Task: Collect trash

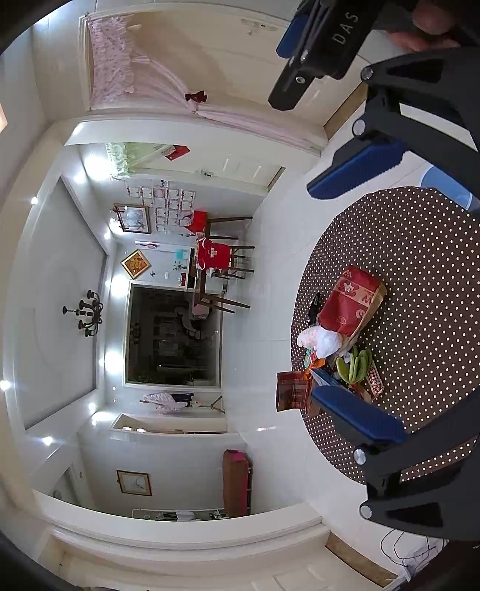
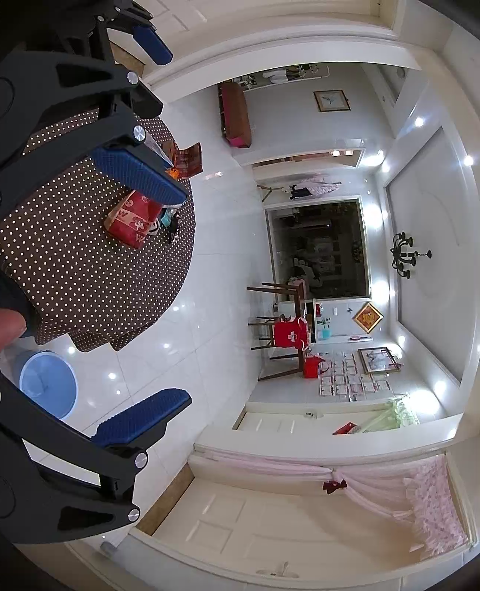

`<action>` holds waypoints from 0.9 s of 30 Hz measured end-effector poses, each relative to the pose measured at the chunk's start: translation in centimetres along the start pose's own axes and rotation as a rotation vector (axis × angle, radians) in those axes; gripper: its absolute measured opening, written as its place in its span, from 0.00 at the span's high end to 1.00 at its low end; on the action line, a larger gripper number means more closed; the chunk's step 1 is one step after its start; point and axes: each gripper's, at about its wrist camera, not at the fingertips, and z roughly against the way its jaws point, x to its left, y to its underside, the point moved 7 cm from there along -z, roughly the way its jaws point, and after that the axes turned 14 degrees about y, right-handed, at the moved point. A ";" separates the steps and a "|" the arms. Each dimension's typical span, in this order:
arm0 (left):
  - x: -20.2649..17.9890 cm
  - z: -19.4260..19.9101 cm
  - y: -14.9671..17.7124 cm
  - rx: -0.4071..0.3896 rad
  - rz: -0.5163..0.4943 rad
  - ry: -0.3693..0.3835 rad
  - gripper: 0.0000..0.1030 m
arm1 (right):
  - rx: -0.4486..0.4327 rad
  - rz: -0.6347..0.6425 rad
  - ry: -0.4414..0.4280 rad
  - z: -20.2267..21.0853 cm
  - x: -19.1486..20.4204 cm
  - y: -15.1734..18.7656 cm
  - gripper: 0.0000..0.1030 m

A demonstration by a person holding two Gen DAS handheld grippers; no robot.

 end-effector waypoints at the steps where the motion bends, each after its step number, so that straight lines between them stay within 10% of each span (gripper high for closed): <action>1: 0.1 -0.1 0.0 0.001 0.001 -0.001 0.04 | 0.001 0.001 -0.001 0.0 0.0 0.0 0.05; 27: 2.1 -0.5 0.4 -0.003 0.017 -0.026 0.04 | 0.023 0.056 -0.024 -1.4 2.2 0.2 0.05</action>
